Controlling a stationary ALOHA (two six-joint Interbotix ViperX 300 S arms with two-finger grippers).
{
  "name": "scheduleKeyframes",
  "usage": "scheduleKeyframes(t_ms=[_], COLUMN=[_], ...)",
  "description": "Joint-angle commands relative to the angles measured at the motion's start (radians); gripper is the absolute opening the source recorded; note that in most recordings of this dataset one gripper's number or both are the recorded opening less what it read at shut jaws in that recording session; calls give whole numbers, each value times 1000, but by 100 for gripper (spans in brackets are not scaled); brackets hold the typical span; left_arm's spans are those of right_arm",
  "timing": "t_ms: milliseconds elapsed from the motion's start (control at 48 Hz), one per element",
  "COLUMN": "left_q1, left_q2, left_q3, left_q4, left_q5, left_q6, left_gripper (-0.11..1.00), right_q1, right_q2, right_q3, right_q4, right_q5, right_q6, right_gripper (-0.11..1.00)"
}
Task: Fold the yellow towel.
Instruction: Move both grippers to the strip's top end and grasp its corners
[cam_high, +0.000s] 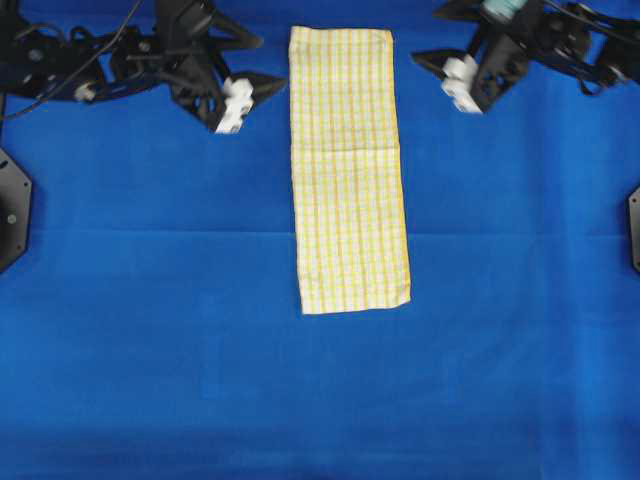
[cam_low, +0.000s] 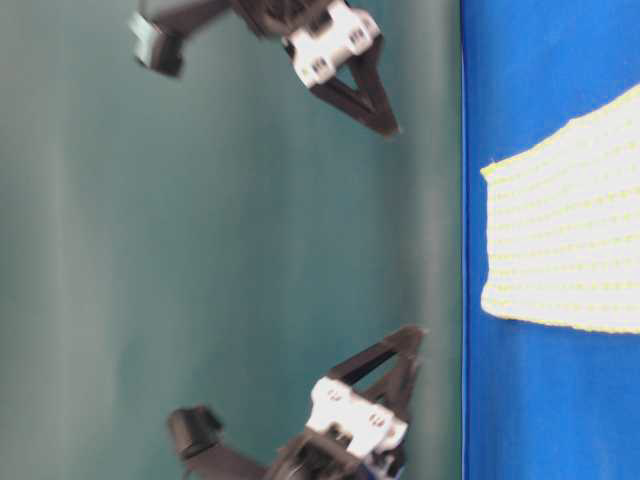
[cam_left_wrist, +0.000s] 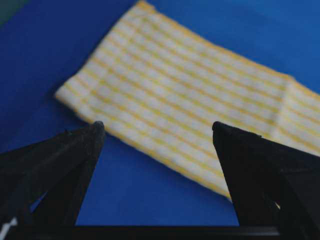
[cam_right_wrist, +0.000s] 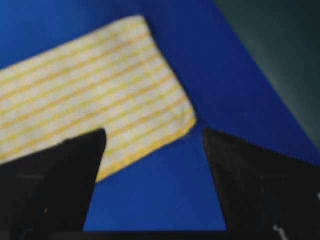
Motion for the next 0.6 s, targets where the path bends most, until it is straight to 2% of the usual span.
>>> scheduleKeyframes(t_ms=[0, 250, 584], left_q1=[29, 75, 109], left_q2=[52, 199, 321], left_q3=[-48, -143, -225], left_q4=[3, 3, 3], left_q5=[-28, -35, -51], left_q6=[2, 2, 2], left_gripper=[91, 91, 91], right_q1=[-23, -54, -69], right_q2=[77, 244, 327], right_q3=[-66, -158, -190], right_q4=[2, 5, 21], right_q5=[-21, -38, -63], right_q6=[-2, 0, 2], right_gripper=[78, 78, 78])
